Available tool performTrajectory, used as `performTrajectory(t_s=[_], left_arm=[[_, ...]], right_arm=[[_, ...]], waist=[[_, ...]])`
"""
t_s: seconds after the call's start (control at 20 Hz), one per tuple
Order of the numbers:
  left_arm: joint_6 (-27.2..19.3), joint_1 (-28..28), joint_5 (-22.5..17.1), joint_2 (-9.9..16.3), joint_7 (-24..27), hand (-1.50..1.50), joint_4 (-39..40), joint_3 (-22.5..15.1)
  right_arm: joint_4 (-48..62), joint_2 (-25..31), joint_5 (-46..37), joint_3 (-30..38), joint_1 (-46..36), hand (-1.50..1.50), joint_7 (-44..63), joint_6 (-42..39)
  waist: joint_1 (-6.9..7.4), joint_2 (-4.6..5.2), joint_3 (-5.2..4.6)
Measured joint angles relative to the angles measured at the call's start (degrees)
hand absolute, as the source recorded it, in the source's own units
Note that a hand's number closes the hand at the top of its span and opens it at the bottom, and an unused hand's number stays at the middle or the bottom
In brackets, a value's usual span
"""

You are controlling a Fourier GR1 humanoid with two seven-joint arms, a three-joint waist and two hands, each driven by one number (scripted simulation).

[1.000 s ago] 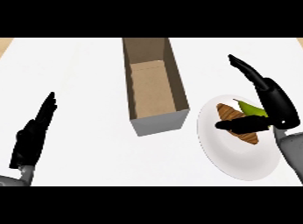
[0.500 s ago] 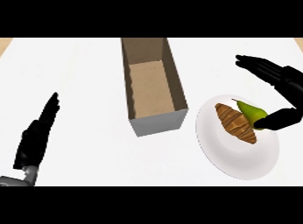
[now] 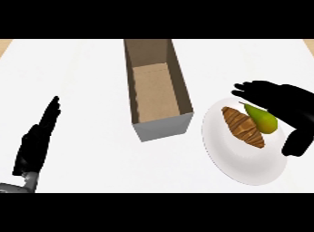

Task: Pick the croissant from the plate and place it in the cardboard box

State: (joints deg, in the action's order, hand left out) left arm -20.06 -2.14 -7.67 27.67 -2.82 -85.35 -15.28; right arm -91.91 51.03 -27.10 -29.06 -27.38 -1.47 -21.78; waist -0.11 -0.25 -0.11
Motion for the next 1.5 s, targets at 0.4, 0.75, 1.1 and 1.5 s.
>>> performTrajectory(t_s=[0.4,0.75,1.1,1.5], left_arm=[[1.64,1.51,1.69,-1.14,-0.54,0.0,-1.73,1.89],[3.21,1.56,4.46,-3.28,-1.36,0.0,-2.04,3.85],[5.59,2.46,6.72,-5.01,-2.0,0.0,-3.12,6.12],[7.96,1.14,9.25,-7.88,-1.42,0.0,-0.71,8.61]], right_arm=[[-5.28,-7.35,-8.17,-1.64,3.96,-1.5,11.77,-4.26],[-3.09,-11.07,-16.11,1.02,7.07,-1.5,10.65,-4.84],[-0.36,-14.74,-22.38,4.1,8.95,-1.5,7.31,-5.61],[1.77,-18.93,-27.87,7.39,9.55,-1.5,3.57,-6.25]], waist=[[0.2,0.14,0.07],[0.22,0.22,0.1],[0.27,0.22,0.1],[0.25,0.24,0.11]])
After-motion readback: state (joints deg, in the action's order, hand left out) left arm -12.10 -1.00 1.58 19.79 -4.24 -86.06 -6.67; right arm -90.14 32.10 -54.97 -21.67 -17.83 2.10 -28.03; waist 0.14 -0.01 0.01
